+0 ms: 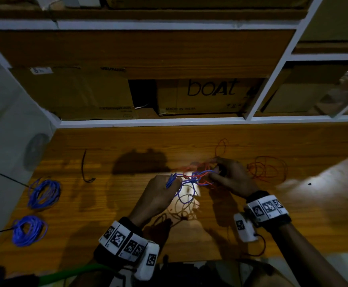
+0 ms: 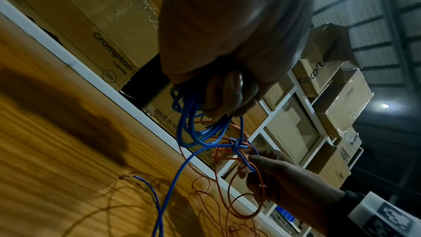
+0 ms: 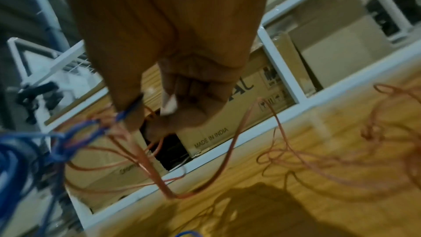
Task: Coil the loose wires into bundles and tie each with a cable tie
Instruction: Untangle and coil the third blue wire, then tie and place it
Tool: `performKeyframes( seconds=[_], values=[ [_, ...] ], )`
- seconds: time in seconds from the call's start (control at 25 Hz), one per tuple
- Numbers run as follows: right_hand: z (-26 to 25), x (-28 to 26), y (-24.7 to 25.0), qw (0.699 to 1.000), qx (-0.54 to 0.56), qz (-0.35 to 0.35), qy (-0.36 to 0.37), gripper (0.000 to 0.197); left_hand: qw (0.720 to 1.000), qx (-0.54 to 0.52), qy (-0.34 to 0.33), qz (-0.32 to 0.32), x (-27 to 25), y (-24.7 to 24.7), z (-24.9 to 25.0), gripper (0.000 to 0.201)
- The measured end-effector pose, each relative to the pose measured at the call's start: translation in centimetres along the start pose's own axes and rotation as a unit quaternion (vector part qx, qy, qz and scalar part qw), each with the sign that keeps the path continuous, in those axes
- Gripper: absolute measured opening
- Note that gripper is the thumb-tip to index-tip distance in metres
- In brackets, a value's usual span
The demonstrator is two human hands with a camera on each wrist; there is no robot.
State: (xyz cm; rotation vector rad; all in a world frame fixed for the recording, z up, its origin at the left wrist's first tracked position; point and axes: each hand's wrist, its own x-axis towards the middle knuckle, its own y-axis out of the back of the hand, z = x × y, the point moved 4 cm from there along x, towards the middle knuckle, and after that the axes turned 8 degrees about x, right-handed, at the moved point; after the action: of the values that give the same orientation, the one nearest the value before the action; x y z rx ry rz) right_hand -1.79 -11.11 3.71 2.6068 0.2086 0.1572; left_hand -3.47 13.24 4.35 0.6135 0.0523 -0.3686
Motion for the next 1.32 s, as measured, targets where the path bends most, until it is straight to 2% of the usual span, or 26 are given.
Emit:
performKeyframes(
  seconds=[0.08, 0.16, 0.24, 0.32, 0.4, 0.56, 0.64, 0.72, 0.8, 0.88, 0.96, 1.12, 1.16, 1.24, 1.32],
  values=[
    [-0.4, -0.4, -0.5, 0.999, 0.034, -0.013, 0.028, 0.045, 1.0, -0.013, 0.008, 0.003, 0.0, -0.5, -0.4, 0.046],
    [-1.5, -0.6, -1.1, 0.998, 0.02, -0.04, 0.044, 0.039, 1.0, -0.01, 0.02, 0.01, 0.0, -0.9, -0.4, 0.046],
    [-2.7, -0.9, -1.8, 0.994, -0.052, -0.079, 0.049, 0.032, 0.999, -0.01, 0.031, 0.023, 0.1, -0.8, -0.6, 0.047],
    [-3.3, -1.0, -2.1, 0.982, -0.158, -0.087, 0.061, 0.043, 0.999, -0.008, 0.029, 0.026, -0.1, -0.7, -0.7, 0.047],
    [-3.6, -0.5, -2.2, 0.97, -0.214, -0.084, 0.074, 0.052, 0.999, 0.005, 0.017, 0.031, -0.2, -0.8, -0.5, 0.048],
    [-4.5, 0.6, -3.6, 0.929, -0.336, -0.14, 0.071, 0.036, 0.999, 0.012, 0.008, 0.035, -0.3, -1.2, 0.2, 0.049],
    [-4.5, 1.1, -3.8, 0.929, -0.341, -0.133, 0.06, 0.042, 0.999, 0.021, 0.007, 0.039, -0.3, -1.2, 0.4, 0.048],
    [-4.4, 1.4, -4.1, 0.944, -0.295, -0.14, 0.039, 0.039, 0.998, 0.036, -0.005, 0.045, -0.4, -1.1, 0.7, 0.048],
    [-3.5, 1.8, -4.3, 0.976, -0.155, -0.154, -0.017, 0.021, 0.996, 0.062, -0.019, 0.056, -0.6, -1.0, 0.6, 0.049],
    [-2.3, 2.1, -4.4, 0.987, 0.002, -0.112, -0.113, 0.04, 0.991, 0.109, -0.049, 0.055, -0.9, -1.2, 0.6, 0.046],
    [-1.1, 2.2, -4.8, 0.974, 0.058, -0.095, -0.198, 0.048, 0.977, 0.182, -0.095, 0.05, -1.3, -1.7, 0.7, 0.041],
    [0.1, 1.8, -6.2, 0.954, 0.025, -0.176, -0.242, 0.032, 0.96, 0.248, -0.129, 0.024, -2.0, -3.0, 0.6, 0.035],
    [0.2, 1.8, -6.3, 0.952, 0.048, -0.182, -0.242, 0.038, 0.959, 0.252, -0.127, 0.027, -2.0, -3.0, 0.4, 0.036],
    [0.0, 1.5, -6.1, 0.949, 0.089, -0.164, -0.254, 0.05, 0.963, 0.241, -0.116, 0.038, -2.0, -2.8, 0.3, 0.036],
    [-0.2, 1.4, -4.9, 0.943, 0.159, -0.088, -0.28, 0.042, 0.969, 0.222, -0.099, 0.037, -2.1, -2.4, -0.1, 0.034]
  ],
)
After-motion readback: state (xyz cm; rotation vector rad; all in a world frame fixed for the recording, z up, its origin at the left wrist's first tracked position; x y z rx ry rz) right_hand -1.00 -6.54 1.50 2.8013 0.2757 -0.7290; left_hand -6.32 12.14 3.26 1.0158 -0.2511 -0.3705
